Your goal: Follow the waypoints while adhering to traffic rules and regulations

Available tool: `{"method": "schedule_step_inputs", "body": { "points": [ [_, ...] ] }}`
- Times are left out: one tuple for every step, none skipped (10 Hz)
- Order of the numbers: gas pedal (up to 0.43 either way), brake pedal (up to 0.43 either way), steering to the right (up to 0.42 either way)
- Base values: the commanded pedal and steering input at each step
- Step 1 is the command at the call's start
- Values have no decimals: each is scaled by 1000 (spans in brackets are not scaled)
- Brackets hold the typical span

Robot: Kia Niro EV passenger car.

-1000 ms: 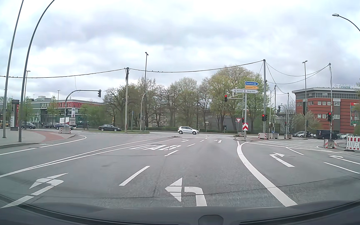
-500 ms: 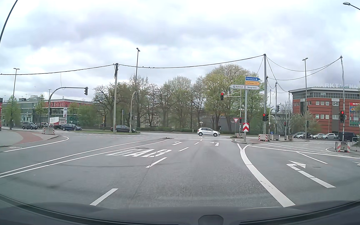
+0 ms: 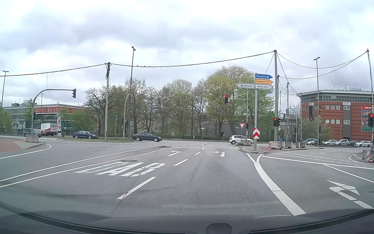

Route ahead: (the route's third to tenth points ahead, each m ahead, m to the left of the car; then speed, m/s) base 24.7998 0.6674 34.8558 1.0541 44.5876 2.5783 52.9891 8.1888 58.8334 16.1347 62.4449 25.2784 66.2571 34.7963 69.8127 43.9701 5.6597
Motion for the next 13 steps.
{"method": "schedule_step_inputs", "body": {
  "points": [
    [20,0,38],
    [20,0,38],
    [20,0,38],
    [8,0,38],
    [8,0,38],
    [8,0,38],
    [8,0,38],
    [0,0,39],
    [0,0,41],
    [0,0,41],
    [0,0,41],
    [0,0,41],
    [0,0,41]
  ]
}}
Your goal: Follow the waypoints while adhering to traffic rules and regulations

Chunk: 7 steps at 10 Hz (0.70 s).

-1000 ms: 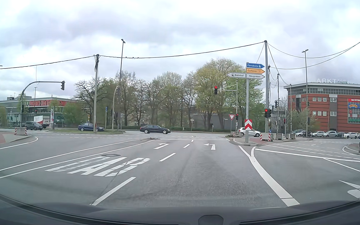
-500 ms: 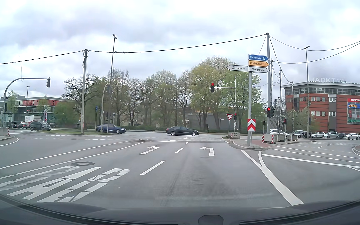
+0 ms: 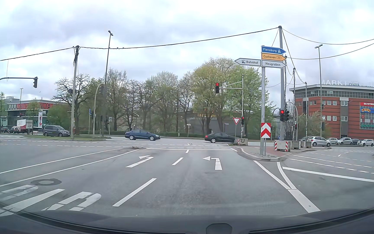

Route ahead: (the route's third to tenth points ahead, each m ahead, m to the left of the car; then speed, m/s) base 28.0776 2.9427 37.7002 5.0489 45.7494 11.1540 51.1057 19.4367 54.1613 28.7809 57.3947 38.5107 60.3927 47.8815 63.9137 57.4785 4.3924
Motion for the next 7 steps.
{"method": "schedule_step_inputs", "body": {
  "points": [
    [0,0,41],
    [0,0,41],
    [0,0,38],
    [0,0,32],
    [0,0,30],
    [0,0,30],
    [0,0,30]
  ]
}}
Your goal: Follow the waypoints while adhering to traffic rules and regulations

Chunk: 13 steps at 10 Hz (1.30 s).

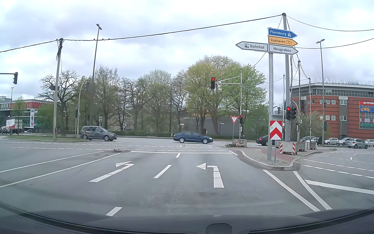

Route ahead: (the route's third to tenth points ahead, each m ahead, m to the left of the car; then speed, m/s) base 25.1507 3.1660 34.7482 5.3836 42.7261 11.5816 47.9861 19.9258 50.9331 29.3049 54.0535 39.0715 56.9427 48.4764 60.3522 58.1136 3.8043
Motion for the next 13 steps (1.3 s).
{"method": "schedule_step_inputs", "body": {
  "points": [
    [0,6,31],
    [0,0,33],
    [0,0,33],
    [0,6,33],
    [0,0,33],
    [0,0,33],
    [0,0,33],
    [0,0,33],
    [0,0,33],
    [0,0,33],
    [0,0,31],
    [0,0,28],
    [0,0,21]
  ]
}}
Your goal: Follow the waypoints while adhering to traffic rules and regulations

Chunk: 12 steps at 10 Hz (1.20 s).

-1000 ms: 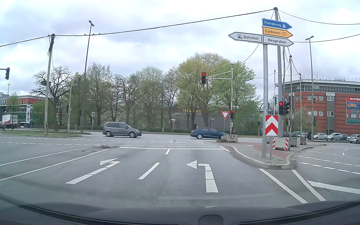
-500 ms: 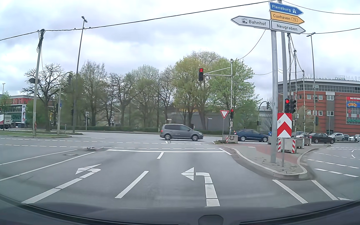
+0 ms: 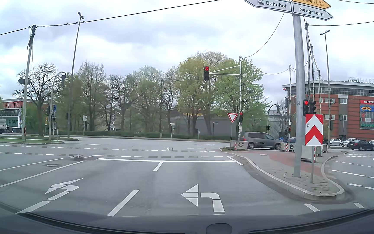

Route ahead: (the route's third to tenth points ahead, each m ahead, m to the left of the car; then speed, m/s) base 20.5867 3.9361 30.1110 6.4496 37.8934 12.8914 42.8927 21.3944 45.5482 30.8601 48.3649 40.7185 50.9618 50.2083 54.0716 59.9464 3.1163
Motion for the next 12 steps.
{"method": "schedule_step_inputs", "body": {
  "points": [
    [0,6,12],
    [0,0,11],
    [0,0,11],
    [0,0,12],
    [0,0,12],
    [0,6,12],
    [0,18,12],
    [0,18,12],
    [0,24,11],
    [0,49,8],
    [0,73,5],
    [0,91,5]
  ]
}}
